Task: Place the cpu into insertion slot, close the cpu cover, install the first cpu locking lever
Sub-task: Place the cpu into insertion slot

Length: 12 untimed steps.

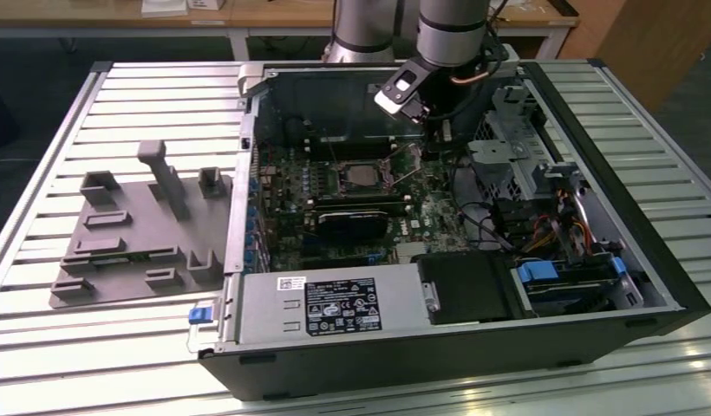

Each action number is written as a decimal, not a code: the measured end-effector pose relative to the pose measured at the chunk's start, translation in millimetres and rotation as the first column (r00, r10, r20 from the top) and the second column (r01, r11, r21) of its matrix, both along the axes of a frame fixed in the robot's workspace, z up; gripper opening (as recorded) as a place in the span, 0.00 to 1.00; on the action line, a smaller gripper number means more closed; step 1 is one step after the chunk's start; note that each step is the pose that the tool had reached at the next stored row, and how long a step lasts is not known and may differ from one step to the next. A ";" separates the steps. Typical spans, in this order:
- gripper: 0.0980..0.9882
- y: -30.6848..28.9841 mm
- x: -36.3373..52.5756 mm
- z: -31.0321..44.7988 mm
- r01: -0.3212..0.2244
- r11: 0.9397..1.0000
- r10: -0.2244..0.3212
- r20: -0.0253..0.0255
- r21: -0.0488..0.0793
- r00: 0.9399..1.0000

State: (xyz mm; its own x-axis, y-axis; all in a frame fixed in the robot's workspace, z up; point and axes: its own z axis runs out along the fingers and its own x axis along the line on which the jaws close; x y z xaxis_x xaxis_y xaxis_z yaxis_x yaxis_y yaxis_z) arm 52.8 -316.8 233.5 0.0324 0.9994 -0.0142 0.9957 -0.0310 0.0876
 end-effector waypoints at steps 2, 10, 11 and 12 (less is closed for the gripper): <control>0.00 0.0 0.0 0.0 0.000 1.000 0.000 0.000 0.000 1.000; 0.00 0.0 0.6 -0.5 0.000 1.000 0.000 -0.039 0.000 0.999; 0.00 0.0 0.7 -0.5 0.000 1.000 0.000 -0.047 0.000 0.999; 0.00 0.0 0.8 -0.5 0.000 1.000 0.000 -0.057 0.000 0.998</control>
